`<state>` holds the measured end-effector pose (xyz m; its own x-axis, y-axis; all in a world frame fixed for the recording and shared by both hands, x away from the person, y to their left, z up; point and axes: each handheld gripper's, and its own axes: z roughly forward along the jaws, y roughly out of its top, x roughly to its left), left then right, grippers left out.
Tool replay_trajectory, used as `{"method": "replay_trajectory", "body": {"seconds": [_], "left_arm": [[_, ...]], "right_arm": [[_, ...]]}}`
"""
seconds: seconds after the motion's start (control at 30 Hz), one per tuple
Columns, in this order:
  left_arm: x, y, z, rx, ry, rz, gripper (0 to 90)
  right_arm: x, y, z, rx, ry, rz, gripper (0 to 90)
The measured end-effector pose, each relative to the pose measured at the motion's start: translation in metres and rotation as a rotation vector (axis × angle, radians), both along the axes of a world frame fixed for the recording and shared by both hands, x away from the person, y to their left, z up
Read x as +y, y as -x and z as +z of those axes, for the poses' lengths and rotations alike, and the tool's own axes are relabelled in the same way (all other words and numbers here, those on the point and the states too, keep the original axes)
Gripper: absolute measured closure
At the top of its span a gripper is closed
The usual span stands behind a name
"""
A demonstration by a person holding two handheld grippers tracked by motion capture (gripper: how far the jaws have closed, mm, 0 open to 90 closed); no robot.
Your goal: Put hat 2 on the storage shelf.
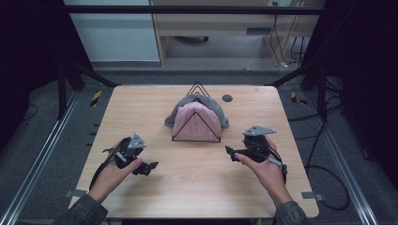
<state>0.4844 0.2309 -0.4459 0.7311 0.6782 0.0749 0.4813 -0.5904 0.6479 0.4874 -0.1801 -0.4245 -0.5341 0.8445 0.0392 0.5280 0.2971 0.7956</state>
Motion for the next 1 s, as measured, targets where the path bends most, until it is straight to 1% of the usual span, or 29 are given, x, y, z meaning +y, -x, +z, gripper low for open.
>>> {"method": "replay_trajectory", "body": {"seconds": [0.1, 0.2, 0.23, 0.37, 0.57, 0.6, 0.7, 0.8, 0.9, 1.0], "left_arm": [[0.003, 0.000, -0.009, 0.016, 0.008, 0.007, 5.7], [0.005, 0.001, -0.016, 0.033, 0.006, 0.015, 5.7], [0.006, 0.000, -0.018, 0.035, 0.006, 0.016, 5.7], [0.009, 0.000, -0.023, 0.052, 0.007, 0.019, 5.6], [0.011, -0.001, -0.034, 0.080, -0.003, 0.025, 5.6], [0.012, -0.001, -0.035, 0.082, -0.008, 0.025, 5.6], [0.013, -0.002, -0.038, 0.098, -0.011, 0.030, 5.6], [0.015, -0.003, -0.040, 0.100, -0.013, 0.036, 5.6], [0.015, -0.003, -0.042, 0.107, -0.015, 0.037, 5.5], [0.016, -0.004, -0.045, 0.120, -0.034, 0.033, 5.4]], "right_arm": [[-0.001, 0.002, -0.009, 0.026, 0.000, -0.004, 10.8], [-0.001, 0.002, -0.016, 0.041, 0.006, -0.005, 10.7], [-0.001, 0.002, -0.018, 0.040, 0.008, -0.005, 10.6], [-0.001, 0.002, -0.026, 0.064, 0.008, -0.007, 10.0], [-0.001, 0.002, -0.042, 0.110, 0.007, -0.016, 9.2], [-0.002, 0.002, -0.044, 0.110, 0.009, -0.017, 9.1], [-0.003, 0.002, -0.050, 0.128, 0.005, -0.023, 8.9], [-0.005, 0.002, -0.058, 0.142, 0.007, -0.036, 8.7], [-0.006, 0.003, -0.063, 0.155, 0.007, -0.038, 8.6], [-0.005, 0.003, -0.065, 0.160, 0.017, -0.039, 8.4]]}}
